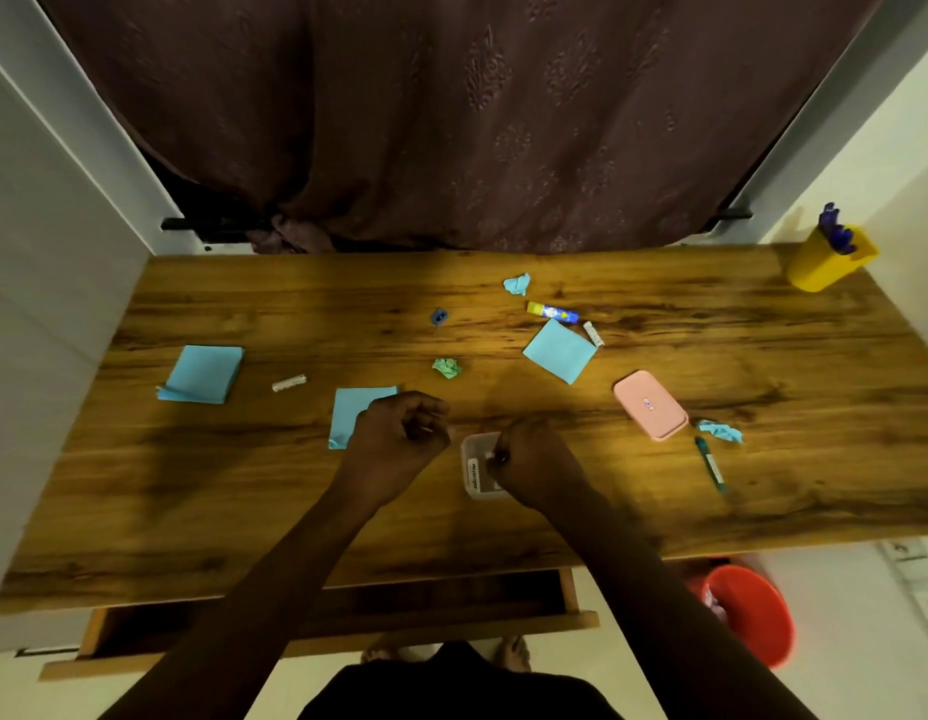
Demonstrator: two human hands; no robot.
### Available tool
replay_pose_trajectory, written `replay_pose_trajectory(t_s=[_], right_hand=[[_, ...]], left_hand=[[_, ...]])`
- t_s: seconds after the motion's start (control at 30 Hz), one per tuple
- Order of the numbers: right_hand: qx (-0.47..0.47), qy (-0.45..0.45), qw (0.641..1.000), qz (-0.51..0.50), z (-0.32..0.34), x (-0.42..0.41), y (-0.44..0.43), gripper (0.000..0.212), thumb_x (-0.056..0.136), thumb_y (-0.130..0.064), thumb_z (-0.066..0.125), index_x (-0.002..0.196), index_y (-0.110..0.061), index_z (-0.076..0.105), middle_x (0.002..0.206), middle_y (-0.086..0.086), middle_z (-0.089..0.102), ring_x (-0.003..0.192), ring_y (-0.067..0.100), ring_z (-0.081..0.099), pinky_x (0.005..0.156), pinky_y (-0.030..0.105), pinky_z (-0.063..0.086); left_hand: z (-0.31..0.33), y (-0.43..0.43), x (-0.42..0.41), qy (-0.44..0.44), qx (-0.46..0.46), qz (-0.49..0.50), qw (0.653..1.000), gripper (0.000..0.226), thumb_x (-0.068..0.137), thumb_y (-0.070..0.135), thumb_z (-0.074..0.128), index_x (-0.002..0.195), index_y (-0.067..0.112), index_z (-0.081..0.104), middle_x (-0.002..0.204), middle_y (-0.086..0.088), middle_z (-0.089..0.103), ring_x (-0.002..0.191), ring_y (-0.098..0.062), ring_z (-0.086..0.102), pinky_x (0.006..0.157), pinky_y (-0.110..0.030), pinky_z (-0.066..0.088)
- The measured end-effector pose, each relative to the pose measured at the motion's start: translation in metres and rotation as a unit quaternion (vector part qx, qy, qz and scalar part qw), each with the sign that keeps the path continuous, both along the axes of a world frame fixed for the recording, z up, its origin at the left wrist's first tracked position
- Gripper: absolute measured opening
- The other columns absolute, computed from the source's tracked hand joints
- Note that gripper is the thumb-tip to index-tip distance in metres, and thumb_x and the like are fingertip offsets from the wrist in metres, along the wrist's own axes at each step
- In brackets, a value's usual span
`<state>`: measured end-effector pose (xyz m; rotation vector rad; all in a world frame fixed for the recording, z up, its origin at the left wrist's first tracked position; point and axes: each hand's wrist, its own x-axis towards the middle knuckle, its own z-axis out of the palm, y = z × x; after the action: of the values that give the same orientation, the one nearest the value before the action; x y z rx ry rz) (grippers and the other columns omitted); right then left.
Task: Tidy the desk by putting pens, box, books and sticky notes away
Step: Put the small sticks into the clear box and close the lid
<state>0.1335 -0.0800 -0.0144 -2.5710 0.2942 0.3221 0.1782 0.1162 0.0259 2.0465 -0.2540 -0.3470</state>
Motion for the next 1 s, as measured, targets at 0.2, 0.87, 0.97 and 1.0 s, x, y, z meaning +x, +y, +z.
replay_pose_trajectory(t_s=[0.2, 0.87, 0.97, 1.0], right_hand=[[-0.053, 0.015, 0.998, 0.011, -0.012, 0.011, 0.013, 0.037, 0.084, -0.029, 0.078, 0.113, -0.007, 0.071, 0.115, 0.010, 0.073, 0.104, 0.026, 0.070, 0.087, 0.035, 0.058], [0.007, -0.089, 0.996, 0.014, 0.035, 0.007, 0.026, 0.020, 0.087, -0.032, 0.067, 0.078, -0.017, 0.076, 0.074, -0.003, 0.074, 0.066, 0.011, 0.069, 0.057, 0.026, 0.053], [0.030, -0.125, 0.991, 0.025, 0.048, 0.007, 0.039, 0.027, 0.089, -0.045, 0.065, 0.083, -0.022, 0.076, 0.076, -0.007, 0.073, 0.067, 0.005, 0.067, 0.061, 0.027, 0.054], [0.033, -0.126, 0.991, 0.025, 0.050, 0.008, 0.044, 0.030, 0.089, -0.050, 0.062, 0.085, -0.024, 0.076, 0.077, -0.008, 0.073, 0.069, 0.004, 0.067, 0.061, 0.027, 0.054]], left_hand=[[-0.007, 0.011, -0.002, 0.004, 0.001, 0.008, 1.000, 0.024, 0.082, 0.017, 0.082, 0.104, 0.022, 0.075, 0.088, 0.009, 0.076, 0.083, -0.005, 0.072, 0.081, -0.037, 0.062], [-0.047, 0.073, 0.044, -0.057, 0.049, 0.080, 0.994, 0.020, 0.088, 0.016, 0.076, 0.107, 0.019, 0.073, 0.100, 0.010, 0.073, 0.090, -0.001, 0.069, 0.082, -0.032, 0.061], [-0.057, 0.091, 0.067, -0.107, 0.169, 0.084, 0.976, 0.029, 0.093, 0.018, 0.067, 0.122, 0.016, 0.067, 0.119, -0.001, 0.068, 0.104, -0.016, 0.067, 0.083, -0.028, 0.054], [-0.060, 0.097, 0.075, -0.115, 0.199, 0.084, 0.970, 0.031, 0.094, 0.016, 0.065, 0.126, 0.015, 0.064, 0.124, -0.005, 0.065, 0.105, -0.020, 0.065, 0.083, -0.028, 0.052]])
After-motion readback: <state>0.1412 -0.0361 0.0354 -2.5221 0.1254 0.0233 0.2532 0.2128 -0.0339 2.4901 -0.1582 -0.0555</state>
